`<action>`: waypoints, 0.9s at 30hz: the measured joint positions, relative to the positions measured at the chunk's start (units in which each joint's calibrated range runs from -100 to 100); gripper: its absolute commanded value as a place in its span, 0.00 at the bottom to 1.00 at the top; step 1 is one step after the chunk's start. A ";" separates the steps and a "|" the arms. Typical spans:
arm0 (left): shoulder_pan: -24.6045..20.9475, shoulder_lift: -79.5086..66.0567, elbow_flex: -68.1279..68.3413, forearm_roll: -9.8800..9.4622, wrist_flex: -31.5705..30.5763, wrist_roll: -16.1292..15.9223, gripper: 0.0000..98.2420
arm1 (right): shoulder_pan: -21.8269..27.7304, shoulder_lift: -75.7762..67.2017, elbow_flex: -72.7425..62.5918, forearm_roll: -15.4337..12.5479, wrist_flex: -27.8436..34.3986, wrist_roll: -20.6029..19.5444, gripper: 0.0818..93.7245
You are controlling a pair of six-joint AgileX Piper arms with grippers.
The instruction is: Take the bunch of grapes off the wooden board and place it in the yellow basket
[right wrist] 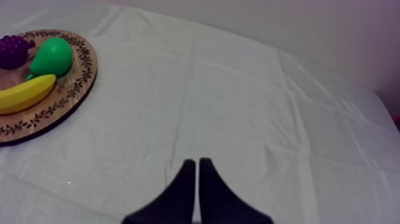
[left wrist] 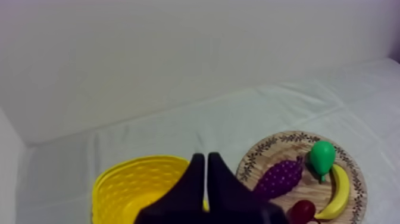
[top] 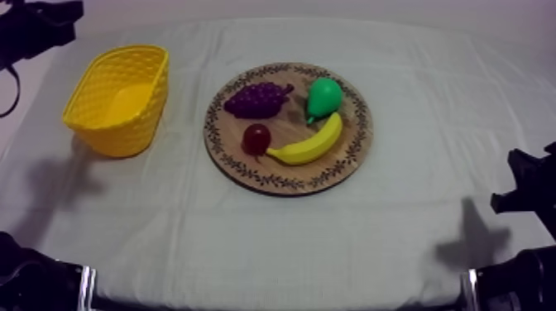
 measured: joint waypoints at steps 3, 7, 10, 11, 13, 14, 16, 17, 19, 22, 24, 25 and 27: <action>1.33 3.74 -4.14 0.06 2.92 -0.92 0.00 | 0.00 0.00 0.00 0.00 0.00 0.00 0.00; 3.07 8.28 -10.22 0.13 8.67 -2.29 0.00 | 0.00 0.00 0.00 0.00 0.00 0.00 0.00; 4.36 11.64 -15.35 0.20 13.96 -3.61 0.00 | 0.00 0.00 0.00 0.00 0.00 0.00 0.00; 4.80 12.96 -17.35 0.42 16.20 -3.99 0.00 | 0.00 0.00 0.00 0.00 0.00 0.00 0.00; 5.47 15.65 -21.11 0.62 20.06 -4.92 0.00 | 0.00 0.00 0.00 0.00 0.00 0.00 0.00; 5.87 17.04 -23.69 0.78 22.39 -5.43 0.00 | 0.00 0.00 0.00 0.00 0.00 0.00 0.00; 6.66 19.57 -27.61 0.89 26.27 -6.12 0.00 | 0.00 0.00 0.00 0.00 0.00 0.00 0.00; 7.06 21.00 -29.79 0.89 28.08 -6.37 0.00 | 0.00 0.00 0.00 0.00 0.00 0.00 0.00; 7.84 23.64 -33.76 0.89 30.95 -6.43 0.00 | 0.00 0.00 0.00 0.00 0.00 0.00 0.00; 8.98 27.87 -39.98 0.77 34.84 -6.25 0.00 | 0.00 0.00 0.00 0.00 0.00 0.00 0.00; 9.78 30.86 -44.45 0.72 37.12 -6.22 0.00 | 0.00 0.00 0.00 0.00 0.00 0.00 0.00; 10.16 32.36 -46.69 0.64 38.29 -6.25 0.00 | 0.00 0.00 0.00 0.00 0.00 0.00 0.00; 10.90 35.41 -51.13 0.38 40.78 -6.29 0.00 | 0.00 0.00 0.00 0.00 0.00 0.00 0.00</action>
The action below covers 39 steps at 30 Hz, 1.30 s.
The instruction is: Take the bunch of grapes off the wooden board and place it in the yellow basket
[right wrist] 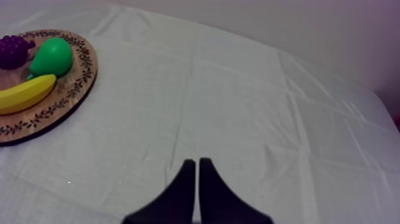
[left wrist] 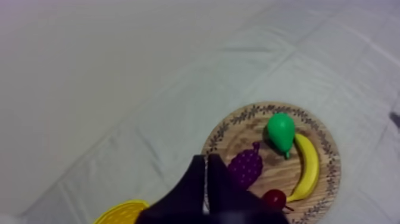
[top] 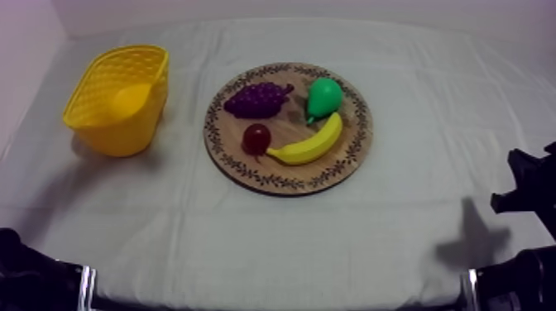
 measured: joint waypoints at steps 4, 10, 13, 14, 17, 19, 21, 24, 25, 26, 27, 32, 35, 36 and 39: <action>1.01 5.37 -7.45 -0.41 3.70 -0.11 0.00 | 0.00 0.00 0.00 0.00 0.00 0.00 0.00; 2.21 13.05 -17.87 -0.70 10.71 -1.40 0.00 | 0.00 0.00 0.00 0.00 0.00 0.00 0.00; 2.84 15.63 -20.63 -1.22 14.36 -2.11 0.00 | 0.00 0.00 0.00 0.00 0.00 0.00 0.00; 2.98 16.23 -21.05 -1.21 15.52 -2.28 0.00 | 0.00 0.00 0.00 0.00 0.00 0.00 0.00; 3.25 18.56 -21.58 -1.25 18.65 -2.66 0.00 | 0.00 0.00 0.00 0.00 0.00 0.00 0.00; 3.30 20.01 -21.48 -1.25 20.85 -2.78 0.00 | 0.00 0.00 0.00 0.00 0.00 0.00 0.00; 3.30 21.18 -21.15 -1.13 22.74 -2.95 0.00 | 0.00 0.00 0.00 0.00 0.00 0.00 0.00; 3.18 22.88 -20.65 -1.08 25.45 -3.12 0.00 | 0.00 0.00 0.00 0.00 0.00 0.00 0.00; 3.09 23.35 -20.42 -1.08 26.22 -3.15 0.00 | 0.00 0.00 0.00 0.00 0.00 0.00 0.00; 3.04 23.87 -20.16 -1.01 26.92 -3.29 0.00 | 0.00 0.00 0.00 0.00 0.00 0.00 0.00; 2.98 24.28 -19.93 -1.01 27.43 -3.31 0.00 | 0.00 0.00 0.00 0.00 0.00 0.00 0.00; 2.58 25.27 -18.84 -0.78 28.16 -3.99 0.00 | 0.00 0.00 0.00 0.00 0.00 0.00 0.00; 2.46 25.82 -18.63 -0.64 28.03 -4.56 0.00 | 0.00 0.00 0.00 0.00 0.00 0.00 0.00; 2.46 25.88 -18.40 -0.63 27.86 -4.68 0.00 | 0.00 0.00 0.00 0.00 0.00 0.00 0.00; 2.35 26.16 -17.58 -0.47 26.67 -4.98 0.00 | 0.00 0.00 0.00 0.00 0.00 0.00 0.00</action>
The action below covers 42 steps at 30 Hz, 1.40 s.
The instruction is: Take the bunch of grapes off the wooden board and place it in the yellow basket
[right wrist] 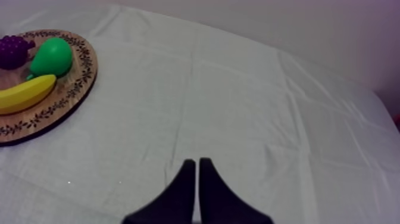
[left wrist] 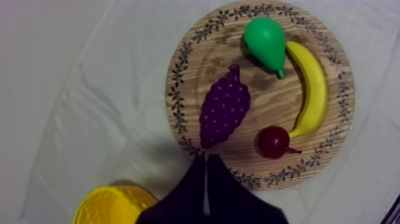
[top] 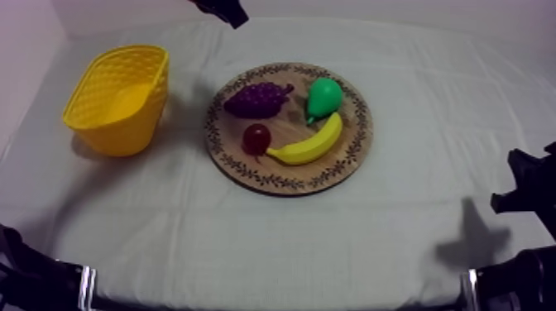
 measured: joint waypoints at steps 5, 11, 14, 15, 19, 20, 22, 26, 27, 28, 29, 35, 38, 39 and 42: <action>0.00 0.00 1.91 0.56 -2.76 -0.50 0.00 | 0.00 0.00 0.00 0.00 0.00 0.00 0.00; 0.00 0.00 2.75 0.91 -5.29 -1.26 0.00 | 0.00 0.00 0.00 0.00 0.00 0.00 0.00; -0.03 -0.07 2.67 1.20 -6.35 -2.81 0.00 | 0.00 0.00 0.00 0.00 0.00 0.00 0.00; -0.08 -0.07 2.49 1.26 -6.43 -3.56 0.00 | 0.00 0.00 0.00 0.00 0.00 0.00 0.00; -0.42 -0.20 1.56 1.27 -7.01 -7.94 0.00 | 0.00 0.00 0.00 0.00 0.00 0.00 0.00; -0.47 -0.27 1.50 1.13 -7.13 -8.95 0.00 | 0.00 0.00 0.00 0.00 0.00 0.00 0.00; -0.51 -0.34 1.64 0.44 -7.46 -11.42 0.00 | 0.00 0.00 0.00 0.00 0.00 0.00 0.00; -0.62 -0.47 2.44 -0.99 -8.21 -15.38 0.00 | 0.00 0.00 0.00 0.00 0.00 0.00 0.00; -0.62 -0.51 2.68 -1.05 -8.40 -16.15 0.00 | 0.00 0.00 0.00 0.00 0.00 0.00 0.00; -0.64 -0.51 3.01 -1.17 -8.79 -16.76 0.00 | 0.00 0.00 0.00 0.00 0.00 0.00 0.00; -0.69 -0.60 3.40 -1.31 -9.25 -17.22 0.00 | 0.00 0.00 0.00 0.00 0.00 0.00 0.00; -0.82 -0.89 5.02 -1.31 -10.61 -16.99 0.16 | 0.00 0.00 0.00 0.00 0.00 0.00 0.00; -0.86 -0.90 5.56 -1.31 -10.81 -16.94 0.50 | 0.00 0.00 0.00 0.00 0.00 0.00 0.00; -0.90 -0.96 5.80 -1.31 -10.95 -16.71 0.61 | 0.00 0.00 0.00 0.00 0.00 0.00 0.00; -1.09 -0.96 6.84 -1.86 -11.83 -15.28 0.80 | 0.00 0.00 0.00 0.00 0.00 0.00 0.00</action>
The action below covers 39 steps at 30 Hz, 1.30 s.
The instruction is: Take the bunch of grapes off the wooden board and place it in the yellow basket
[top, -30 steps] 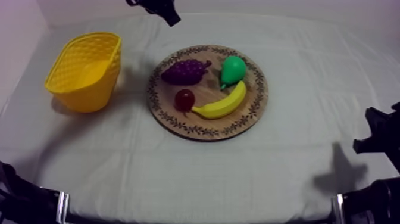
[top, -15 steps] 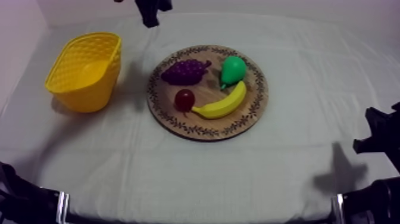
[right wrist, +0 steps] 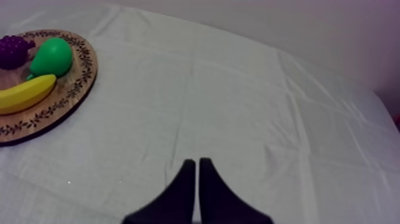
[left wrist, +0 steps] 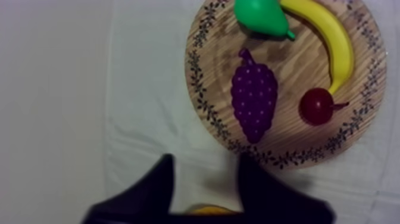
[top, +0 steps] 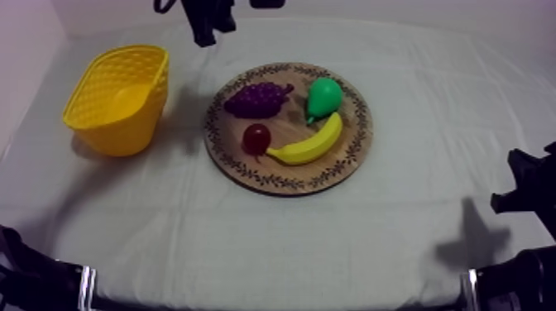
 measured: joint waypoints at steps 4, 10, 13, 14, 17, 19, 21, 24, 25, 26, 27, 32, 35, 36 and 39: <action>-0.01 0.00 0.95 -0.05 -0.95 1.60 0.89 | 0.00 0.00 0.00 0.00 0.00 0.00 0.00; 0.29 0.26 1.29 -0.07 -1.56 1.92 0.91 | 0.00 0.00 0.00 0.00 0.00 0.00 0.00; 0.41 0.71 1.36 -0.07 -2.07 2.01 0.91 | 0.00 0.00 0.00 0.00 0.00 0.00 0.00; 0.45 0.88 1.54 -0.07 -2.26 2.04 0.91 | 0.00 0.00 0.00 0.00 0.00 0.00 0.00; 0.49 1.57 2.08 -0.07 -3.27 2.23 0.90 | 0.00 0.00 0.00 0.00 0.00 0.00 0.00; 0.63 2.40 2.40 -0.07 -4.25 2.34 0.89 | 0.00 0.00 0.00 0.00 0.00 0.00 0.00; 0.69 3.36 2.66 -0.07 -5.22 2.52 0.89 | 0.00 0.00 0.00 0.00 0.00 0.00 0.00; 0.87 5.32 2.52 -0.07 -6.16 2.68 0.88 | 0.00 0.00 0.00 0.00 0.00 0.00 0.00; 0.88 6.14 2.33 0.02 -6.63 2.83 0.88 | 0.00 0.00 0.00 0.00 0.00 0.00 0.00; 0.88 6.78 2.33 0.02 -7.29 2.88 0.87 | 0.00 0.00 0.00 0.00 0.00 0.00 0.00; 0.88 7.59 2.25 0.14 -7.65 2.97 0.87 | 0.00 0.00 0.00 0.00 0.00 0.00 0.00; 0.95 12.02 1.32 0.43 -9.58 3.20 0.87 | 0.00 0.00 0.00 0.00 0.00 0.00 0.00; 0.77 15.31 0.06 0.74 -10.18 3.20 0.86 | 0.00 0.00 0.00 0.00 0.00 0.00 0.00; 0.70 16.19 -0.24 0.91 -10.30 3.13 0.86 | 0.00 0.00 0.00 0.00 0.00 0.00 0.00; 0.36 19.25 -1.55 1.20 -10.71 2.85 0.86 | 0.00 0.00 0.00 0.00 0.00 0.00 0.00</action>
